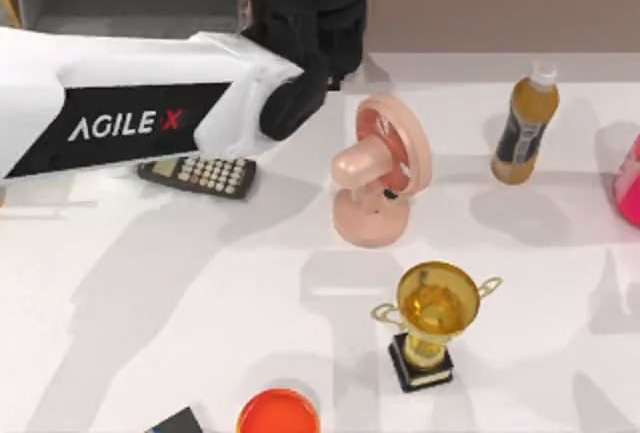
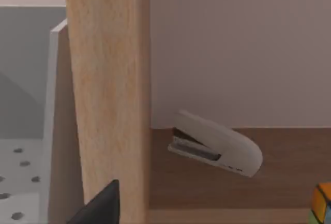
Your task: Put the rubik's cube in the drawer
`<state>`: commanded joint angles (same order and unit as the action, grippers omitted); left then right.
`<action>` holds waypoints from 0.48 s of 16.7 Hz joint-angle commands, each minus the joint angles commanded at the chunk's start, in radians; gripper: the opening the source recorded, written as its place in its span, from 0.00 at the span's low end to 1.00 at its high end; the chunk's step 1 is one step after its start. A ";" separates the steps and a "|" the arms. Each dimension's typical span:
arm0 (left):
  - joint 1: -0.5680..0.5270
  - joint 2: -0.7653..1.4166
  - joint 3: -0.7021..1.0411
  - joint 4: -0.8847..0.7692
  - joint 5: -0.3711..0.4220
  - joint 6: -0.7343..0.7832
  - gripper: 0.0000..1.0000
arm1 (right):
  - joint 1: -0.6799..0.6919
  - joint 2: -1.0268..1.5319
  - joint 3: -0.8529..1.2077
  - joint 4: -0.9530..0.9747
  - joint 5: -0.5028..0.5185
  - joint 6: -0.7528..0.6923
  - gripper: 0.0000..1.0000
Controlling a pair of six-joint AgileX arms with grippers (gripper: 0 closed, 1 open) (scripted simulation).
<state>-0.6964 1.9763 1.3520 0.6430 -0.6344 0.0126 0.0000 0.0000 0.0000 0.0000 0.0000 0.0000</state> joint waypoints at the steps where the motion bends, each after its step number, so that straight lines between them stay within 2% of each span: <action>1: -0.027 0.088 0.057 0.027 -0.027 0.001 1.00 | 0.000 0.000 0.000 0.000 0.000 0.000 1.00; 4: -0.087 0.298 0.196 0.093 -0.092 0.002 1.00 | 0.000 0.000 0.000 0.000 0.000 0.000 1.00; 8: -0.123 0.430 0.286 0.136 -0.136 0.003 1.00 | 0.000 0.000 0.000 0.000 0.000 0.000 1.00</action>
<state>-0.8190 2.4062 1.6384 0.7788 -0.7702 0.0152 0.0000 0.0000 0.0000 0.0000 0.0000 0.0000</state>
